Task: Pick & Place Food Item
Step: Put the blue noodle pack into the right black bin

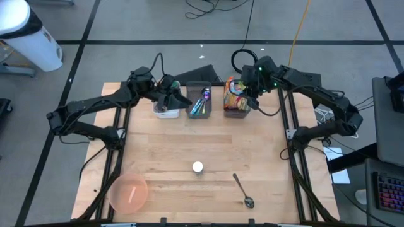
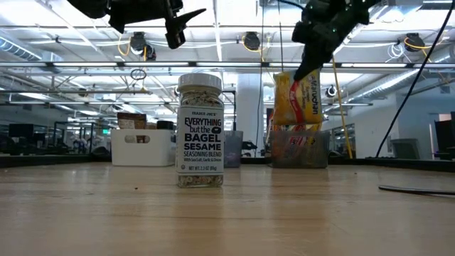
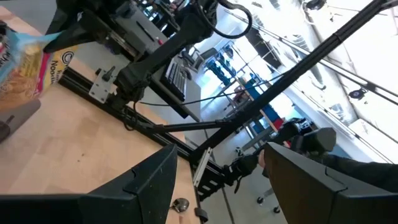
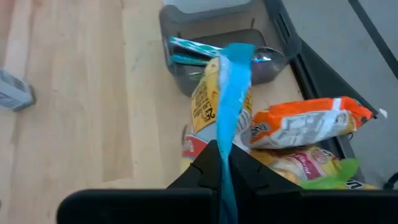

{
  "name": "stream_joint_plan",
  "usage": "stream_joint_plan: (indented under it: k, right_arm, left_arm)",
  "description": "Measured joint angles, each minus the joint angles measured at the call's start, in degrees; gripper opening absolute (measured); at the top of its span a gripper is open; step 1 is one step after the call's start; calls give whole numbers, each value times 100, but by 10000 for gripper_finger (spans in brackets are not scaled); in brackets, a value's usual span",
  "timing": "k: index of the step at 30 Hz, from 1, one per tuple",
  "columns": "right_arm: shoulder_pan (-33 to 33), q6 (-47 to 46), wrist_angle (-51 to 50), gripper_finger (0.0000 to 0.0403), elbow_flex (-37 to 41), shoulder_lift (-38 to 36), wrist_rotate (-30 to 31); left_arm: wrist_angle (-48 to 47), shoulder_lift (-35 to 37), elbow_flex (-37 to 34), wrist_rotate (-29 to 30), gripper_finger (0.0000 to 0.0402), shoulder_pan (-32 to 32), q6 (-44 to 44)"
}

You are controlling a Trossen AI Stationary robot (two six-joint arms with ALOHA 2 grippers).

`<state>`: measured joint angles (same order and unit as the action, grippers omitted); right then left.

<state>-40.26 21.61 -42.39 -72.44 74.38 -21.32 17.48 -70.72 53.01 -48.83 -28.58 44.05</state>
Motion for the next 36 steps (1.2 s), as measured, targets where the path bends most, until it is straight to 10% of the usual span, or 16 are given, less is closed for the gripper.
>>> stream_joint_plan:
  k: [36]
  right_arm:
    - [45,680,835,0,679,989,674]
  left_arm:
    - [-506,0,0,402,250,33,-286]
